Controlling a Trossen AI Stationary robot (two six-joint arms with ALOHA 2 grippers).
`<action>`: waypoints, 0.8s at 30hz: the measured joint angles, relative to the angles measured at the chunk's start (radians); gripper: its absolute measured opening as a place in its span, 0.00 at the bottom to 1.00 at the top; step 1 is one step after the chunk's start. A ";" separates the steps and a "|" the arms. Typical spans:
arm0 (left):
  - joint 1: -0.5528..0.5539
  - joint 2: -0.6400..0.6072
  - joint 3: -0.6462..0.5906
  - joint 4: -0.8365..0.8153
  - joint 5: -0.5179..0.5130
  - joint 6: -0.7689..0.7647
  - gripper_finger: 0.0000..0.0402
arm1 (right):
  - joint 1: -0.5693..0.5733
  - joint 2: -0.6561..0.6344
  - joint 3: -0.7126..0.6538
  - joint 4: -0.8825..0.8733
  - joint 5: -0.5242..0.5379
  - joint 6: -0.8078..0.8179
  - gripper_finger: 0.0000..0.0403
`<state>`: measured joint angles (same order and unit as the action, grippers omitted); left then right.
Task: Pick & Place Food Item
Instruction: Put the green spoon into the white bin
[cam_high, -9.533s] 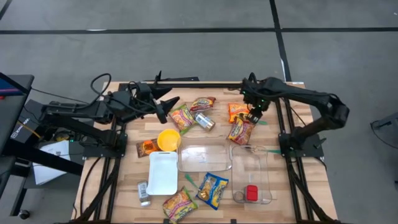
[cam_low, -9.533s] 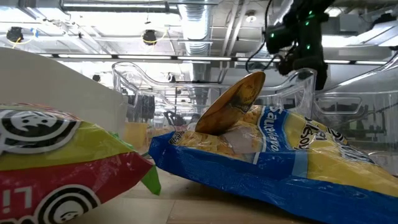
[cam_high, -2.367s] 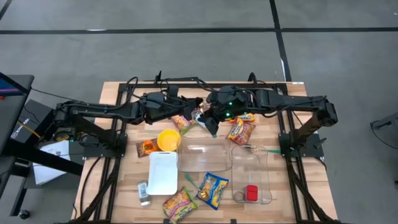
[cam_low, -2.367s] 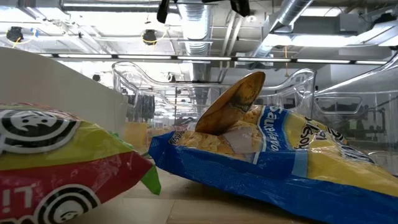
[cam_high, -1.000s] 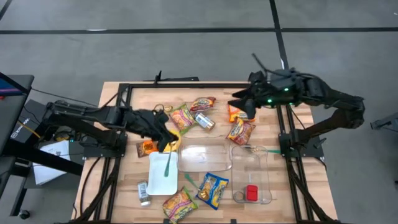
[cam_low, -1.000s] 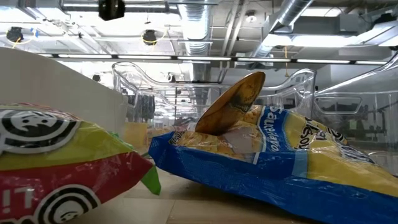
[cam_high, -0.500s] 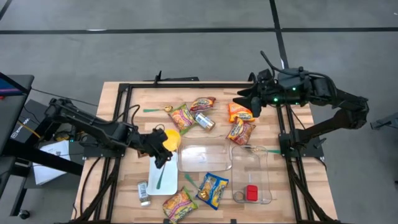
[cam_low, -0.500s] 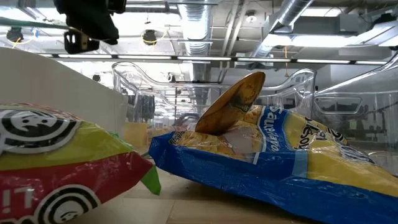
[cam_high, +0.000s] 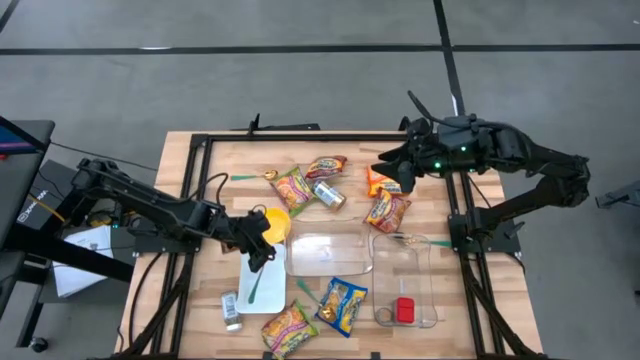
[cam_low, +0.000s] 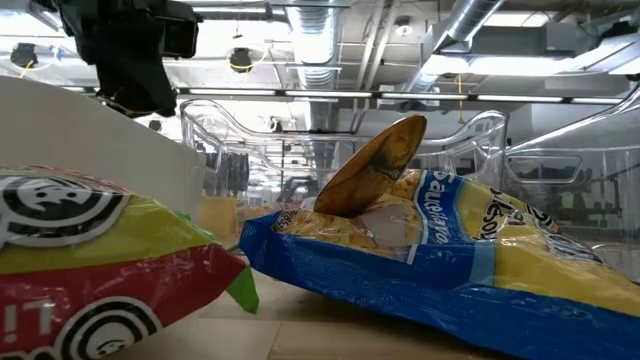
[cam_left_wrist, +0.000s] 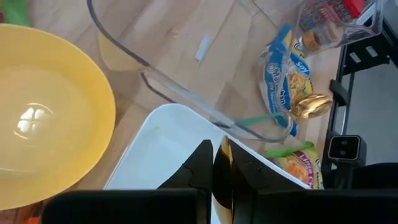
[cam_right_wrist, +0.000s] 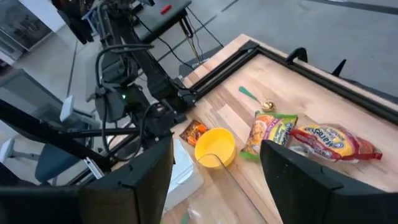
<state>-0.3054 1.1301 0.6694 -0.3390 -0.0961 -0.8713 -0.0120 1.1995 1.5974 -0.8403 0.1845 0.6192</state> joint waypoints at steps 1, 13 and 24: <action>0.000 0.000 -0.007 0.007 0.000 0.000 0.04 | 0.001 0.000 0.000 0.000 0.000 0.002 0.57; 0.000 0.000 -0.085 0.078 -0.001 -0.028 0.04 | 0.005 -0.004 0.000 0.007 0.000 0.010 0.54; 0.000 0.000 -0.135 0.139 -0.002 -0.007 0.04 | 0.005 -0.003 0.000 0.007 0.024 0.008 0.54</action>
<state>-0.3054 1.1301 0.5346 -0.1996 -0.0982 -0.8784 -0.0074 1.1961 1.5974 -0.8337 0.2086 0.6275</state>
